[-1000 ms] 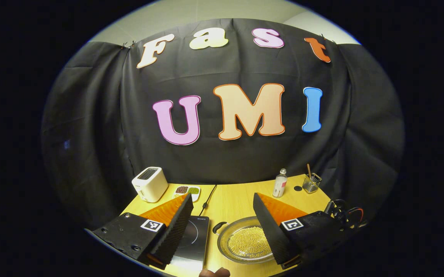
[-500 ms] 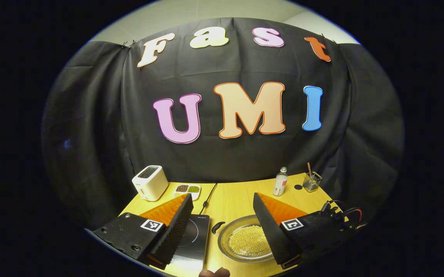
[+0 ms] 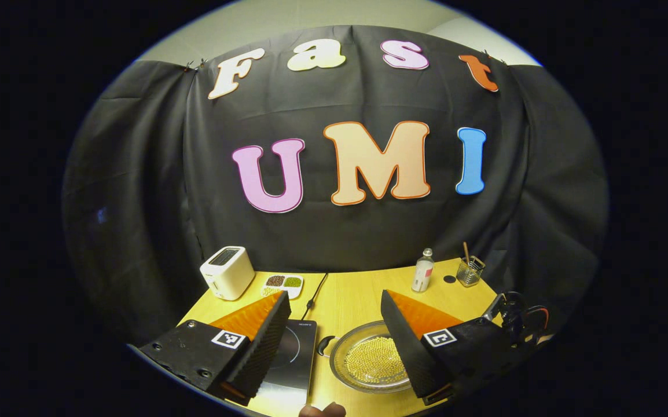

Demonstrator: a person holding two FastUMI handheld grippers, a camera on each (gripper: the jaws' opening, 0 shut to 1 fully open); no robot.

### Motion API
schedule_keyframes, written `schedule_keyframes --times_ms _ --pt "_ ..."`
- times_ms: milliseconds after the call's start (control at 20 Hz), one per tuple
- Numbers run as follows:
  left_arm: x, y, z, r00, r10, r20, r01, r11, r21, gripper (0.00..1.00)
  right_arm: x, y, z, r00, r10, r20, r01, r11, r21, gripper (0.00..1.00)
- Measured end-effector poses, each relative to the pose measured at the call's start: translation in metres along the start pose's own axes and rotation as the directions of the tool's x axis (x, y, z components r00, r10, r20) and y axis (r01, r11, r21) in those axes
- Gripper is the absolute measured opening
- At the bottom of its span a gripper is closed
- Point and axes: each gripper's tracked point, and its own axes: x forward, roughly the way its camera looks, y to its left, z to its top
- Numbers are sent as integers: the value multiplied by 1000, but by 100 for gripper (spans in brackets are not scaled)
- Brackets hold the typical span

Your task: First push the handle of the pot to place it horizontally, then grasp the pot with both hands and set it on the induction cooktop.

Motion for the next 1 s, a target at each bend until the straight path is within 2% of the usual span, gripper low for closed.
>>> schedule_keyframes --times_ms 650,700,750,850,1000 --pt "-8 15 -7 999 36 -3 -36 999 -13 96 8 -30 19 996 -85 26 81 991 106 3" --pt "-7 15 -8 999 38 -5 -38 999 -14 96 9 -31 21 996 -87 25 83 989 119 0" --pt "-8 17 -9 999 40 -8 -40 999 -15 96 10 -32 21 996 -88 24 84 988 133 2" --pt "-7 20 -15 999 45 -18 -45 999 -19 96 11 -35 23 995 -93 25 88 984 154 0" --pt "-8 28 -29 997 63 -50 -64 997 -30 96 15 -39 27 994 -108 29 101 978 180 3"
